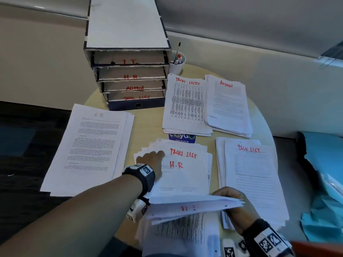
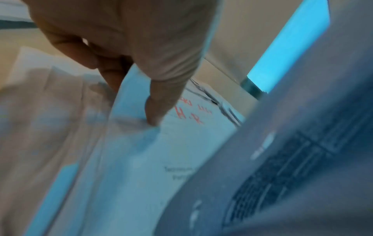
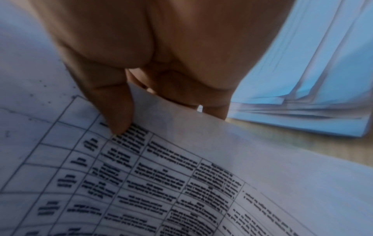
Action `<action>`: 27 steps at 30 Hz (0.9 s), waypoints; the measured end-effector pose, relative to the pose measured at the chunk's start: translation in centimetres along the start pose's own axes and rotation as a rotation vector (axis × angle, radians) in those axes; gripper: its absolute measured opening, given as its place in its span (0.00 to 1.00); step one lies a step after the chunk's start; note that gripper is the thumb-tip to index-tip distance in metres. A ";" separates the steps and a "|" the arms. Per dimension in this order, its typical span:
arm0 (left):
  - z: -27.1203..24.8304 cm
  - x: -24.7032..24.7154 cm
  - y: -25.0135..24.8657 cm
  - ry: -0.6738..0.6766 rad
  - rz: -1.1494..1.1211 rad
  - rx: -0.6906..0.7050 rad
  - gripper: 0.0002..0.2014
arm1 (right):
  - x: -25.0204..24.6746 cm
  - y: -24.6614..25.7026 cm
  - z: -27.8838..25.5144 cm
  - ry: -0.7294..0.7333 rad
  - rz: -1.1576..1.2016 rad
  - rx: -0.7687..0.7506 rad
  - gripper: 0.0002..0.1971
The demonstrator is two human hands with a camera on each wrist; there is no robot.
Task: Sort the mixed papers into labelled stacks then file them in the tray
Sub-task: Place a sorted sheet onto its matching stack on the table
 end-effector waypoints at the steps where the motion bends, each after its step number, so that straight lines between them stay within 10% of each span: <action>1: 0.0 -0.1 0.1 -0.011 -0.080 0.009 0.23 | 0.1 0.3 0.5 -0.022 -0.140 0.215 0.29; 2: -0.1 -0.3 0.3 -0.020 -0.153 0.034 0.17 | -0.6 0.2 1.0 -0.103 -0.390 0.268 0.27; 4: -1.0 -0.9 0.8 -0.051 -0.311 0.085 0.08 | -1.8 1.3 0.0 -0.005 -0.241 -0.212 0.19; 12: -7.5 -4.2 2.4 -0.194 -0.680 0.268 0.03 | 0.0 6.9 0.0 -0.092 -0.166 -0.577 0.12; 18: -7.0 -2.4 2.9 -0.086 -1.129 0.096 0.15 | -1.3 6.9 0.2 -0.114 -0.005 -0.465 0.06; 23: -6.1 -0.2 0.7 0.210 -1.181 0.002 0.19 | -3.4 5.7 0.4 -0.119 0.342 -0.366 0.46; 27: -7.2 -0.5 -1.8 0.244 -1.291 0.096 0.22 | -3.3 6.2 0.4 -0.178 0.461 -0.348 0.29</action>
Point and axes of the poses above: each hand's wrist, its own z-axis towards the middle knuckle, its own x-axis out of the palm, y = z × x, the point moved 4 cm from there along z, towards the middle knuckle, and after that the axes turned 1 degree about -z, right-handed, at the moved point
